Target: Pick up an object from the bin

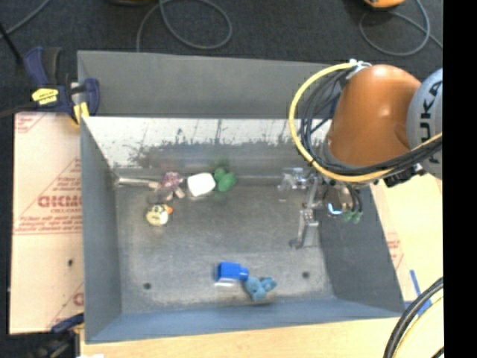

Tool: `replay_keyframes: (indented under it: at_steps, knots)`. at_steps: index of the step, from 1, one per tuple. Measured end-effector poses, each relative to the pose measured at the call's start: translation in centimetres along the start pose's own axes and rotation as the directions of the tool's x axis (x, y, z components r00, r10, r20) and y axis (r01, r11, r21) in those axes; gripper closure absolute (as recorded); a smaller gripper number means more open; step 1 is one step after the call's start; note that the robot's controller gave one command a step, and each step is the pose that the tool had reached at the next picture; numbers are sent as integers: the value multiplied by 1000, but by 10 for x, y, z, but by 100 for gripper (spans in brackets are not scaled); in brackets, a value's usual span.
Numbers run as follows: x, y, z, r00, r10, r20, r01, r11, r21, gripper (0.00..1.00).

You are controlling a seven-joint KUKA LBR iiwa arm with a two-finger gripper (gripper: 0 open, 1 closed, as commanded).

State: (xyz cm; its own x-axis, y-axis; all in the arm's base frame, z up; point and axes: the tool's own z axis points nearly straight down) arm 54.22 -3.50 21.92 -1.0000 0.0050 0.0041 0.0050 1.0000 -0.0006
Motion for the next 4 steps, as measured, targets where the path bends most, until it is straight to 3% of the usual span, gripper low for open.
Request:
replay_keyframes:
  at_steps: [1,2,3,4]
  knots:
    - [-1,0,-4,1000,-1,8,1,1000,1,0]
    - [6,12,11,997,-79,13,78,997,4,0]
    - [33,32,34,970,-243,-3,243,970,-2,0]
    - [45,55,52,987,-161,18,160,987,4,0]
